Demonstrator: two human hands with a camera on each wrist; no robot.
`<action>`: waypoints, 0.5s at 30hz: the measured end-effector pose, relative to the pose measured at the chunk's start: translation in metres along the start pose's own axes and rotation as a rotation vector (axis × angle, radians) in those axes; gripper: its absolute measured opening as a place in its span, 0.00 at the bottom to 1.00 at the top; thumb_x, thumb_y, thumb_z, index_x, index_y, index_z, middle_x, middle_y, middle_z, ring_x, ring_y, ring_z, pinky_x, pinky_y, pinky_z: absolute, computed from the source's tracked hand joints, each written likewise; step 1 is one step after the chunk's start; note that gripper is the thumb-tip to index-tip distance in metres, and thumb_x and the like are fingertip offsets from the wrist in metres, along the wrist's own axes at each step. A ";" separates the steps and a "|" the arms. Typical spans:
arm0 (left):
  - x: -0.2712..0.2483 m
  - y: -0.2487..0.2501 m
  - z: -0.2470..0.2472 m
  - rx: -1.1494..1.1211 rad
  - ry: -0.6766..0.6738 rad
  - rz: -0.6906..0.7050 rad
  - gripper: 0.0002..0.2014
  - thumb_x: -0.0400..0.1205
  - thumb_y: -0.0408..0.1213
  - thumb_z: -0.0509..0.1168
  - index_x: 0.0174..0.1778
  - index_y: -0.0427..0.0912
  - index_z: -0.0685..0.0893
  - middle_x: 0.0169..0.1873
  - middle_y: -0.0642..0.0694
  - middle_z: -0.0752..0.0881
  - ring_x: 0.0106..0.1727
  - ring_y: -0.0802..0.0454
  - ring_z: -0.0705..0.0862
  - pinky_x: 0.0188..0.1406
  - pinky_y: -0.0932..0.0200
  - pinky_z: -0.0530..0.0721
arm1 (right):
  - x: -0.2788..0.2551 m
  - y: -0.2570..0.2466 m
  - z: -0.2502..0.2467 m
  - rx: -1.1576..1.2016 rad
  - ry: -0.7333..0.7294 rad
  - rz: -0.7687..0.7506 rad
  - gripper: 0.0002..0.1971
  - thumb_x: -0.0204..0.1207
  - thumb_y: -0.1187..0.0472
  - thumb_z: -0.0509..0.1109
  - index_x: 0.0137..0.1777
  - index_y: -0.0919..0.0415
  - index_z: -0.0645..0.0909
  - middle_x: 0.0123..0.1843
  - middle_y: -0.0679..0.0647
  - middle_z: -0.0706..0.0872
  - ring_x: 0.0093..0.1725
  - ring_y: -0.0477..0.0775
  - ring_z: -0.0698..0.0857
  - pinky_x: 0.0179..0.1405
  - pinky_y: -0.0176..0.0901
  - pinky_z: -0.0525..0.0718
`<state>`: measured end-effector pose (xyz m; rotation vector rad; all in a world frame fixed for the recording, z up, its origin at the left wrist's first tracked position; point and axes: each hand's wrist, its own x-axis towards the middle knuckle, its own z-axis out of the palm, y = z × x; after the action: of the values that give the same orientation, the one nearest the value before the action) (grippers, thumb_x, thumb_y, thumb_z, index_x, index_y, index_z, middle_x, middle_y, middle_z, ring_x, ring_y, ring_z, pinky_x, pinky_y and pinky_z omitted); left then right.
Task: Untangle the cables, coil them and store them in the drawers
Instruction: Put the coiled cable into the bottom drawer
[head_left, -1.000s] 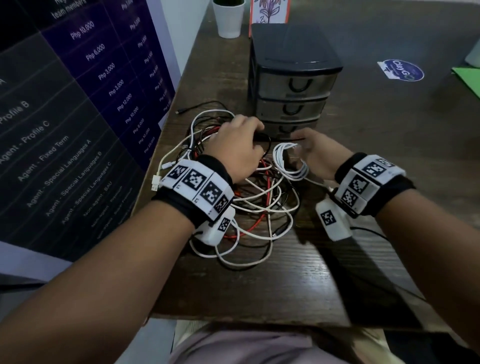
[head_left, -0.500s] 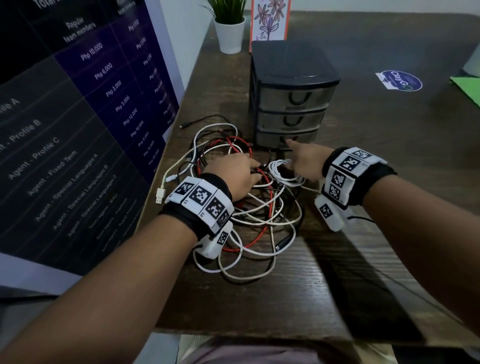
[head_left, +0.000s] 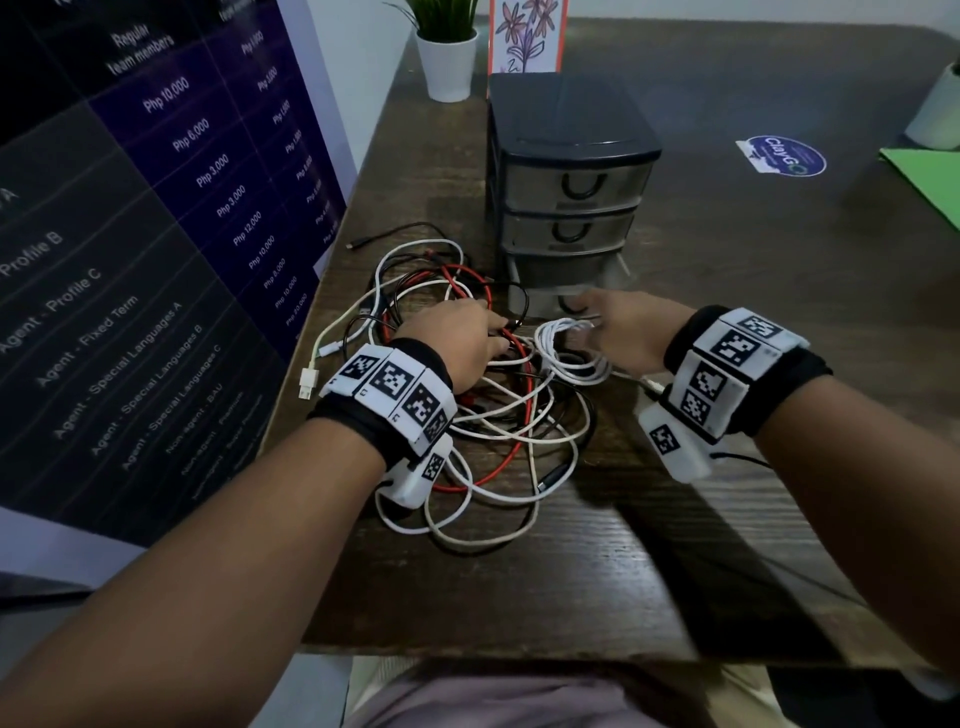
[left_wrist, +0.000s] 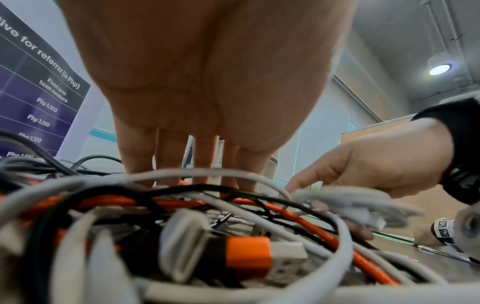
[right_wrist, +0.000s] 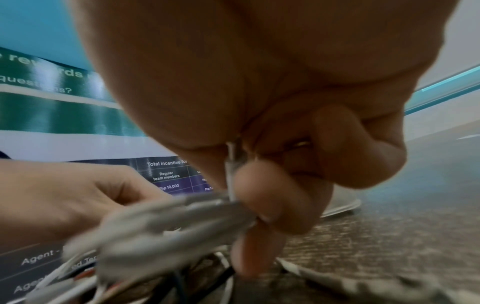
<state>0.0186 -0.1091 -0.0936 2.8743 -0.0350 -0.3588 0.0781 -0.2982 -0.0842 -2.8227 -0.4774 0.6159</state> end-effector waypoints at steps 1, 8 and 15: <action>0.000 0.000 0.000 0.000 -0.001 -0.002 0.21 0.89 0.49 0.57 0.79 0.52 0.74 0.82 0.49 0.68 0.81 0.46 0.68 0.76 0.49 0.65 | -0.004 0.000 0.000 0.014 -0.007 -0.002 0.26 0.86 0.51 0.62 0.83 0.49 0.63 0.73 0.61 0.79 0.55 0.57 0.87 0.49 0.41 0.80; -0.001 -0.001 0.000 -0.009 0.006 0.007 0.21 0.89 0.48 0.58 0.79 0.50 0.75 0.82 0.49 0.68 0.80 0.45 0.68 0.76 0.50 0.65 | -0.023 0.006 0.005 0.000 -0.031 -0.052 0.24 0.87 0.53 0.61 0.82 0.50 0.65 0.72 0.59 0.81 0.48 0.52 0.81 0.47 0.42 0.77; -0.002 0.000 -0.002 0.001 0.009 0.017 0.21 0.89 0.47 0.58 0.79 0.49 0.75 0.80 0.48 0.71 0.79 0.45 0.70 0.74 0.50 0.67 | -0.039 0.005 -0.018 0.055 0.027 -0.144 0.16 0.87 0.53 0.62 0.72 0.51 0.76 0.59 0.50 0.87 0.42 0.42 0.83 0.50 0.38 0.80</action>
<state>0.0170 -0.1083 -0.0918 2.8745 -0.0584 -0.3426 0.0531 -0.3192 -0.0555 -2.7116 -0.6414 0.5524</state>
